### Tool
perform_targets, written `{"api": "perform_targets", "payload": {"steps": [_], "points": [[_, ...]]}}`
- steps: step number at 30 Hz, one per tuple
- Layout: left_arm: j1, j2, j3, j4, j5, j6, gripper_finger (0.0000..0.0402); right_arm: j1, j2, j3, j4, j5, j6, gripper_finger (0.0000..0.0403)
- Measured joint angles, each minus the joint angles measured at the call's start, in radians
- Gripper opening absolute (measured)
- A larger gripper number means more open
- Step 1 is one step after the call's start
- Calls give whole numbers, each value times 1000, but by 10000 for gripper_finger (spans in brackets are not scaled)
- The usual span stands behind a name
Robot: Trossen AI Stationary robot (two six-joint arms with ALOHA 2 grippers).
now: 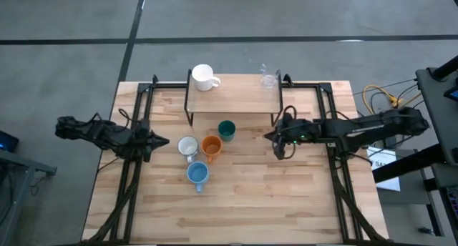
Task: Stack small to large cups/mugs on shelf
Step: Adjust the mugs on the table
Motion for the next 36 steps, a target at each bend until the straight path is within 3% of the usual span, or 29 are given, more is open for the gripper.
{"api": "perform_targets", "payload": {"steps": [12,15,18,23,29,36], "points": [[0,2,-51,97,3,-6,0,0,193,208,94,-91,-20,9],[0,27,-56,131,71,-27,0,1,231,257,86,-108,-42,9],[-1,88,-61,159,172,-72,0,0,259,292,80,-114,-65,9],[-14,226,-38,254,230,-48,0,0,290,326,45,-116,-91,9],[-55,392,-27,255,347,-76,0,-9,268,324,48,-111,-93,9],[-108,558,-29,387,338,-80,0,-29,204,310,45,-105,-94,9]]}}
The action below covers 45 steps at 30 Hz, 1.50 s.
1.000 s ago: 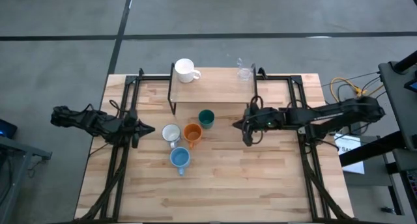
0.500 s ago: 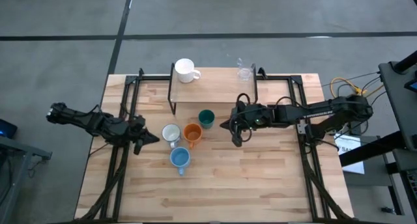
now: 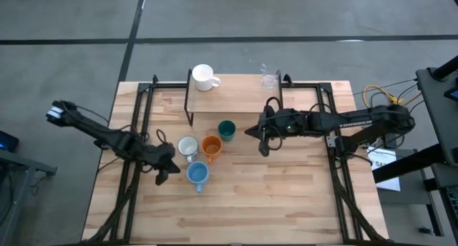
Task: Stack small to large cups/mugs on shelf
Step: Adjust the mugs on the table
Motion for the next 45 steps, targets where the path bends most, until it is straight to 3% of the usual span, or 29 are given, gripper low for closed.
{"api": "perform_targets", "payload": {"steps": [15,33,45], "points": [[-7,351,1,332,-45,29,0,-10,-23,-3,-2,0,-1,9],[-8,700,258,366,-103,111,0,-9,-23,-3,0,0,-1,9],[-8,846,415,362,-184,168,0,-7,-23,-3,0,-8,2,9]]}}
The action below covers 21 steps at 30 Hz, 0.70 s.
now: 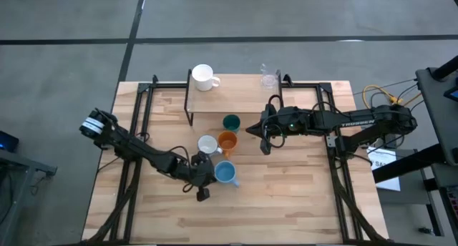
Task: Stack small to large cups/mugs on shelf
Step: Adjust the mugs on the table, then put the blue mug on the shelf
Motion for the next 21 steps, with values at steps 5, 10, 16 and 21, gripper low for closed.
{"api": "perform_targets", "payload": {"steps": [5,10,16,21], "points": [[1,1,53,-26,-29,64,0,0,0,0,-1,-4,2,9],[17,-5,74,-39,-34,101,0,0,0,0,-3,-5,3,9],[18,-36,93,-77,-36,117,0,6,0,-12,-4,-23,19,9],[15,-143,123,-332,-92,150,0,14,0,-33,-7,-23,25,9]]}}
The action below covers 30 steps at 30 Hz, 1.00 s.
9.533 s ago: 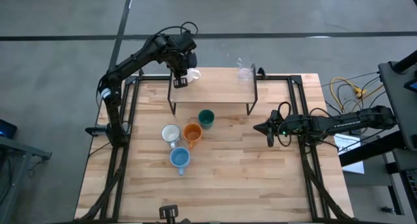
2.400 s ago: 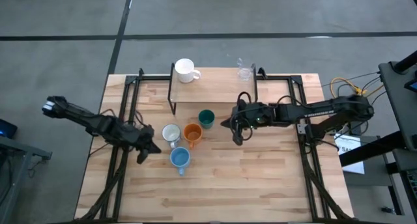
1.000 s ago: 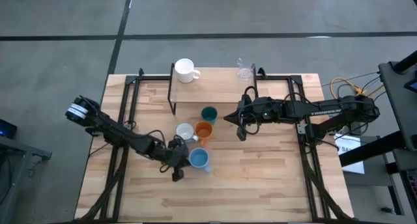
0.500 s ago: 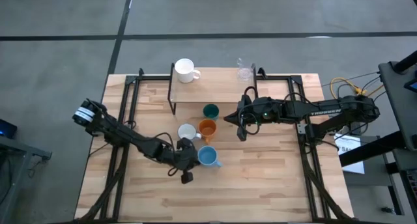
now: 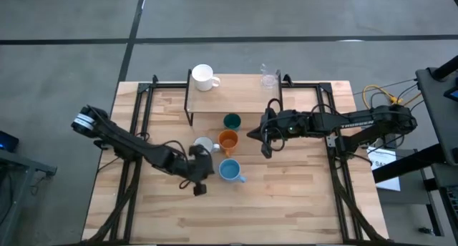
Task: Stack small to large cups/mugs on shelf
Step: Put the blue mug on the shelf
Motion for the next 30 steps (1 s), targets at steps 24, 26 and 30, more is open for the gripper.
{"api": "perform_targets", "payload": {"steps": [24,26,30], "points": [[-262,-458,-280,-355,-168,-490,0,26,2,-59,5,1,35,9],[-297,-454,-336,-299,-206,-555,0,26,2,-60,6,2,33,9],[-343,-449,-425,-142,-323,-636,0,26,2,-60,7,4,30,9]]}}
